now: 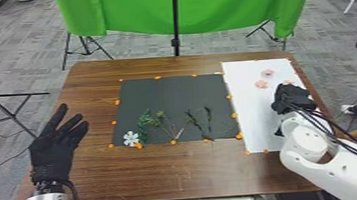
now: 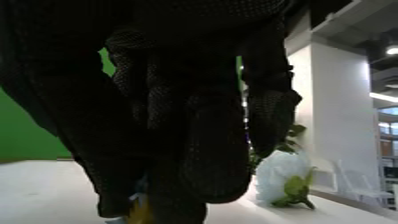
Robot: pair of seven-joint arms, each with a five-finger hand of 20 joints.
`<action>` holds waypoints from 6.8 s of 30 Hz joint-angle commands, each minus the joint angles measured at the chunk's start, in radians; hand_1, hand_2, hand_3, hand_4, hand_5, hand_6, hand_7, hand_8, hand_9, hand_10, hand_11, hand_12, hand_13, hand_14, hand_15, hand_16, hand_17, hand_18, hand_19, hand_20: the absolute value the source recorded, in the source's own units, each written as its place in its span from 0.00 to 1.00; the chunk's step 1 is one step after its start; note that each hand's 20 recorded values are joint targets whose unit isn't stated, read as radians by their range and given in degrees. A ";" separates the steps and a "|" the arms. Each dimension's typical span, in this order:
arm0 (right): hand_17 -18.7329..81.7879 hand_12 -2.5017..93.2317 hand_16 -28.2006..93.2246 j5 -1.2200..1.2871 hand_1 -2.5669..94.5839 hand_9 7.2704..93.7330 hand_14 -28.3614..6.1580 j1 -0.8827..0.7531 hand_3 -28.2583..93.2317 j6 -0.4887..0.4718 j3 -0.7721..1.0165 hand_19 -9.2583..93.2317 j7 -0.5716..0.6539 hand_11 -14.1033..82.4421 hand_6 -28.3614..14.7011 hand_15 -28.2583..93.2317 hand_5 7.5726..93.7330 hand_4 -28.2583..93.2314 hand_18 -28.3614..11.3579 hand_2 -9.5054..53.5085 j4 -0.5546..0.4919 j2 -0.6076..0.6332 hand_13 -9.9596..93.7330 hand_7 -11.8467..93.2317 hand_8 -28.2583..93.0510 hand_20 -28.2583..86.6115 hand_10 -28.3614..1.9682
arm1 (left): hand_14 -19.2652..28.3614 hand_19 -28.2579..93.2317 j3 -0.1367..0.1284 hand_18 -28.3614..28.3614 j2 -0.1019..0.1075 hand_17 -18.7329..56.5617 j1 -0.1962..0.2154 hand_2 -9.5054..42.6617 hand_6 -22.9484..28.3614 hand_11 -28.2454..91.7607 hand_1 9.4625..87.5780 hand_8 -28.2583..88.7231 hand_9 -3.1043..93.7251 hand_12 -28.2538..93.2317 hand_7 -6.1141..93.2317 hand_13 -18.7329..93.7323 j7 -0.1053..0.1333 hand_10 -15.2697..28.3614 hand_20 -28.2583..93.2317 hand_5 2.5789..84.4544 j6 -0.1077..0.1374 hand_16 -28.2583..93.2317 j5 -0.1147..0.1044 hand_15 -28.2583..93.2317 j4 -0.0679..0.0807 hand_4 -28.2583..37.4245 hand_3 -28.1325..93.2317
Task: Arrange flowers
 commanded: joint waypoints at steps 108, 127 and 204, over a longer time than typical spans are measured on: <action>0.40 0.17 0.32 0.129 0.33 0.47 0.34 -0.267 0.88 0.046 0.445 0.86 0.045 0.40 0.59 0.85 0.50 0.00 0.07 0.01 -0.180 0.037 0.54 0.26 0.13 0.61 0.27 | 1.00 0.71 0.004 1.00 0.021 0.18 0.034 0.31 0.58 0.43 0.14 0.17 0.40 0.32 0.14 0.38 0.008 0.81 0.45 0.40 0.020 0.15 -0.035 0.73 -0.007 0.00 0.91; 0.46 0.17 0.32 0.167 0.43 0.57 0.43 -0.059 0.86 -0.044 0.157 0.88 0.096 0.37 0.72 0.82 0.55 0.00 0.11 0.00 0.035 0.049 0.63 0.28 0.12 0.54 0.37 | 1.00 0.69 -0.014 1.00 -0.021 0.21 0.025 0.32 0.59 0.44 0.15 0.17 0.40 0.32 0.14 0.38 -0.054 0.82 0.55 0.40 -0.011 0.15 0.003 0.73 -0.003 0.00 0.90; 0.45 0.27 0.43 0.059 0.39 0.74 0.57 0.510 0.90 0.021 -0.589 0.90 -0.261 0.77 0.71 0.90 0.68 0.00 0.16 0.00 0.156 -0.576 0.73 0.27 0.12 0.61 0.53 | 1.00 0.64 0.016 1.00 0.046 0.22 -0.020 0.32 0.59 0.44 0.16 0.17 0.40 0.32 0.15 0.37 -0.052 0.82 0.63 0.39 0.006 0.14 -0.041 0.74 0.021 0.03 0.91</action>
